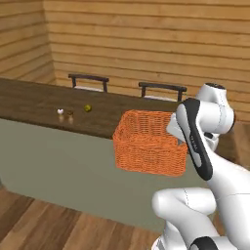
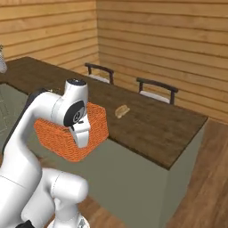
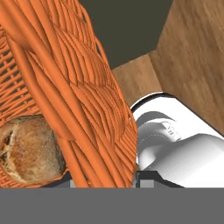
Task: Open the cabinet, pick up the bread from the cabinet and place it in the basket. Then move the basket to the dining counter.
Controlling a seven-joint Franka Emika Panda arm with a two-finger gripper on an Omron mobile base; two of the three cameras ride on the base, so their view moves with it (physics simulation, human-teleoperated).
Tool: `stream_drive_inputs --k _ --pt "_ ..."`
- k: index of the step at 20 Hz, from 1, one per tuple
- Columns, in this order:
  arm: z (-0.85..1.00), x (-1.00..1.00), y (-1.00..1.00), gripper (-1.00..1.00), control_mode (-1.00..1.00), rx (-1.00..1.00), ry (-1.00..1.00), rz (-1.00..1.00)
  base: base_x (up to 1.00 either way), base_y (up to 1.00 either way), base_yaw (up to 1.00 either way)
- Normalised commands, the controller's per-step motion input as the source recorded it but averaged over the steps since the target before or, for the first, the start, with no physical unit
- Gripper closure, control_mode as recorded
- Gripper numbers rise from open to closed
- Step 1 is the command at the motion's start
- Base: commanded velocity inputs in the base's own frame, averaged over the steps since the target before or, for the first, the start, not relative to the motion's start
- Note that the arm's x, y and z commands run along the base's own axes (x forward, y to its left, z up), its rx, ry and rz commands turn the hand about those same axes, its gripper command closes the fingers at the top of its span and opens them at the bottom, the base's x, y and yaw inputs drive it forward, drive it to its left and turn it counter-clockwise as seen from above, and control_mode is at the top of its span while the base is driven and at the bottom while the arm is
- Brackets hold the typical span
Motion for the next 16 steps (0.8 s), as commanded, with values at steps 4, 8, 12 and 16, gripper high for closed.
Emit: stream_drive_inputs --k 4,8,12,16 --pt "0.00 0.00 0.00 1.00 1.00 0.00 0.00 0.00 0.49 0.00 -0.84" --pt "0.00 0.00 0.00 1.00 1.00 0.00 0.00 0.00 0.61 0.00 -0.81" --pt "0.00 0.00 0.00 1.00 1.00 0.00 0.00 0.00 0.36 0.33 -0.53" --pt "0.00 0.00 0.00 1.00 1.00 0.00 0.00 0.00 0.18 0.55 -0.09"
